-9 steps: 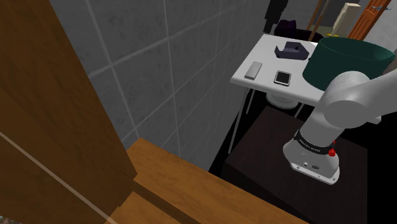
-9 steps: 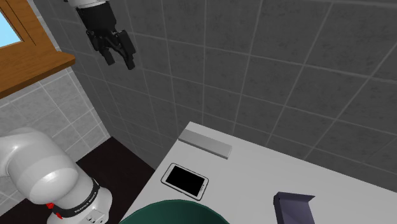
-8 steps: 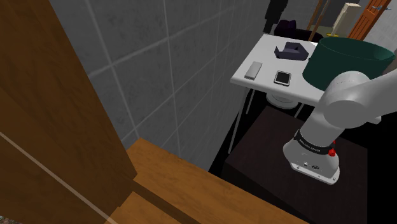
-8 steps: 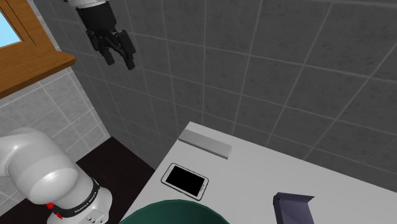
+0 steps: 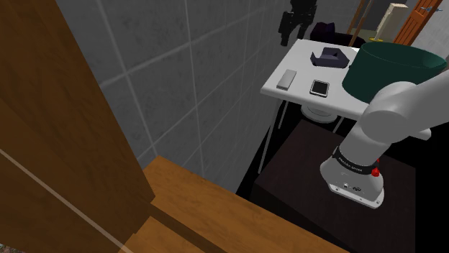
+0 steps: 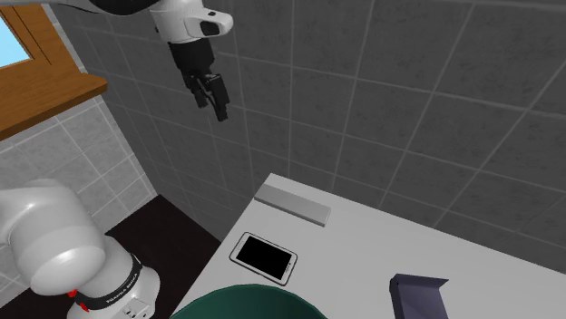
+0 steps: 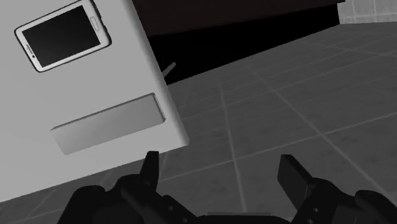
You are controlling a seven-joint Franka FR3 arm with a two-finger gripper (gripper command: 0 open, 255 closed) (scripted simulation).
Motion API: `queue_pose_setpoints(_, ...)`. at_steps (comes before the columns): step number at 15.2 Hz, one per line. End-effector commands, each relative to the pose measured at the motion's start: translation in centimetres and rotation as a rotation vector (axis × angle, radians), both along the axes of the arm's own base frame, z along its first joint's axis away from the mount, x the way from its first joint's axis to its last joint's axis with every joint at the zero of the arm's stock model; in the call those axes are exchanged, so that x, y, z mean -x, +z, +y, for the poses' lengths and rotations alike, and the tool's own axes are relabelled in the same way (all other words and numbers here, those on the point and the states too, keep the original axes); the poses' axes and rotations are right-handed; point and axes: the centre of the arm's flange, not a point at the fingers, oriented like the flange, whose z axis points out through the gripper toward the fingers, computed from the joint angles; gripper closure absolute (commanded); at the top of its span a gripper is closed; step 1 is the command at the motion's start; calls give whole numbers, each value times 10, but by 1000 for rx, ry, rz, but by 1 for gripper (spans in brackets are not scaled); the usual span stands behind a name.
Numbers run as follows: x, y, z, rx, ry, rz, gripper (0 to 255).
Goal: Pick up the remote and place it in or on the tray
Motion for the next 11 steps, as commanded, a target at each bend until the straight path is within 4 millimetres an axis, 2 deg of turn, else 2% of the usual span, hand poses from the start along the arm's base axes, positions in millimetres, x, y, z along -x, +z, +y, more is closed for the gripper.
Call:
queue_pose_setpoints(1,-14,-20,-15,-8,-93,-1,0)
queue_pose_setpoints(6,-41,-61,-62,-27,-315,-1,0)
queue_pose_setpoints(11,-56,-104,-113,-46,-537,-2,0)
